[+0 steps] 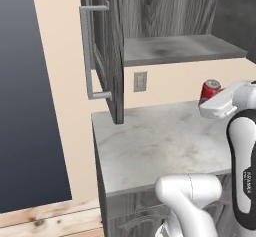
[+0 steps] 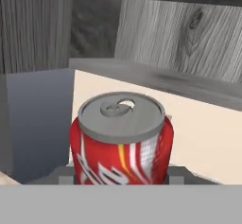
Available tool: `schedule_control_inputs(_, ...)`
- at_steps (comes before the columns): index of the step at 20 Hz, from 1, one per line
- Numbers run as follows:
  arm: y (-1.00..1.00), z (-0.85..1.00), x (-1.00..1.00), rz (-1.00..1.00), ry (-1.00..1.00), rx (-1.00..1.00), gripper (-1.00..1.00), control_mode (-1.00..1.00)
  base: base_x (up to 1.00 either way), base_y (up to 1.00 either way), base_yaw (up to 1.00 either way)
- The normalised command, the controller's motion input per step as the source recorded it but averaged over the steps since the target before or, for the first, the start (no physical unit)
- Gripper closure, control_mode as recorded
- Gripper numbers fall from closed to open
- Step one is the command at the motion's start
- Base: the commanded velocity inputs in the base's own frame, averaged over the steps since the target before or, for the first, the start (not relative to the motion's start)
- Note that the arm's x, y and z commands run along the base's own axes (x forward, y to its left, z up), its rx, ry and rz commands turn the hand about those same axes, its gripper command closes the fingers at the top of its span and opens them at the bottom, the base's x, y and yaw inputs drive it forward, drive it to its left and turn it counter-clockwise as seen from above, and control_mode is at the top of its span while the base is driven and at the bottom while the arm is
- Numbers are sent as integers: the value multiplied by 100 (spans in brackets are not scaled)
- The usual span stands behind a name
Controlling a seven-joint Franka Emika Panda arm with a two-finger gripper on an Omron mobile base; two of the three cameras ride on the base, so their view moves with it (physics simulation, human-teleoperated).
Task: Pick the can from the counter and place it in the open cabinet.
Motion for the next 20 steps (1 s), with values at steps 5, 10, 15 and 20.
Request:
schedule_control_inputs(5, -20, 51, 0, -13, -5, 0, 100, -100, 0, 0, 0)
schedule_control_inputs(10, -16, 52, 3, -10, -2, 0, 100, -100, 0, 0, 0)
schedule_control_inputs(15, -1, 41, 29, -7, -2, 0, 100, -100, 0, 0, 0)
schedule_control_inputs(20, 0, 34, 38, -1, -3, 0, 100, -100, 0, 0, 0)
